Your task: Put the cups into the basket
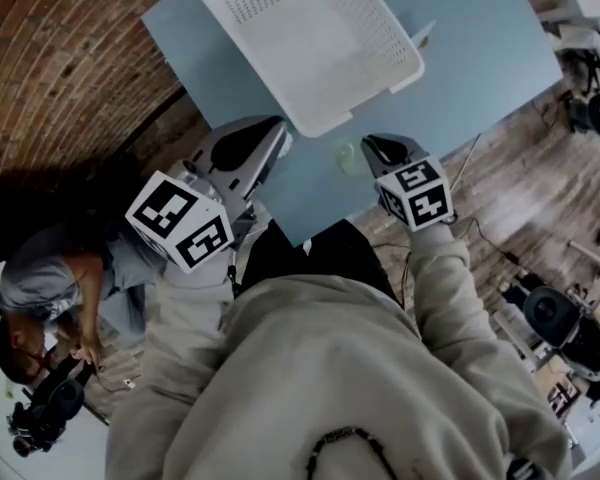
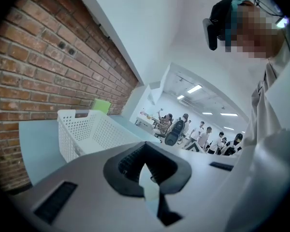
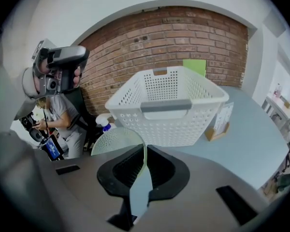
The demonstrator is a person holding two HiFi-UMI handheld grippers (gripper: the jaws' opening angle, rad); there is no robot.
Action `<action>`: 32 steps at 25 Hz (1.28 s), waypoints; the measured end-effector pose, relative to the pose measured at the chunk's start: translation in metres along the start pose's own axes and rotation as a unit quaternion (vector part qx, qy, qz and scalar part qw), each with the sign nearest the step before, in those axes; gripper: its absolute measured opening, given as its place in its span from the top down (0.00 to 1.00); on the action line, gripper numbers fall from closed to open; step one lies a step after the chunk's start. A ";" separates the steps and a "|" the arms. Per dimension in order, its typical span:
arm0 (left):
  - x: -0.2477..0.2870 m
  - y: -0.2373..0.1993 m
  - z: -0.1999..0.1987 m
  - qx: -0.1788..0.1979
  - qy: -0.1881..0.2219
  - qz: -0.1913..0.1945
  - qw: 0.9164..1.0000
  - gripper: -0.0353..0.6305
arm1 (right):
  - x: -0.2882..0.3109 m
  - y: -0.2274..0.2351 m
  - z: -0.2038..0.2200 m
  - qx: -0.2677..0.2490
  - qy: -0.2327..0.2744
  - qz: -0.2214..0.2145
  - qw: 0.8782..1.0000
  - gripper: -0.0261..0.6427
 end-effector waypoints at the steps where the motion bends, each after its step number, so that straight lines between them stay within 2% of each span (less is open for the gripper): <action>1: -0.004 0.004 -0.006 0.006 0.002 0.001 1.000 0.95 | -0.008 -0.001 -0.006 -0.002 0.006 0.003 1.000 0.91; 5: -0.009 0.029 -0.037 0.034 0.023 0.022 0.999 0.95 | -0.049 0.007 -0.038 0.008 0.056 0.021 0.998 0.91; 10: 0.001 0.092 -0.069 0.111 0.040 0.052 0.992 0.95 | -0.115 0.015 -0.055 -0.010 0.106 0.047 0.993 0.91; 14: -0.010 0.108 -0.074 0.119 0.042 0.054 0.991 0.95 | -0.151 0.014 -0.076 -0.027 0.129 0.061 0.989 0.91; 18: -0.025 0.110 -0.087 0.150 0.039 0.051 0.987 0.95 | -0.177 0.023 -0.103 -0.052 0.155 0.084 0.983 0.91; 23: -0.036 0.105 -0.096 0.150 0.046 0.045 0.987 0.95 | -0.177 0.024 -0.117 -0.060 0.169 0.079 0.981 0.91; 32: -0.035 0.081 -0.092 0.127 0.051 0.031 0.990 0.95 | -0.162 0.032 -0.138 -0.081 0.166 0.059 0.981 0.91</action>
Point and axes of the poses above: the fingertips, and each gripper's own axes: x forward along the fingers, y to its right, z out of its underside, the point moved 1 cm from there along -x, backward along the fingers, and after that the axes turned 14 degrees about -x, right-handed, at the moved point
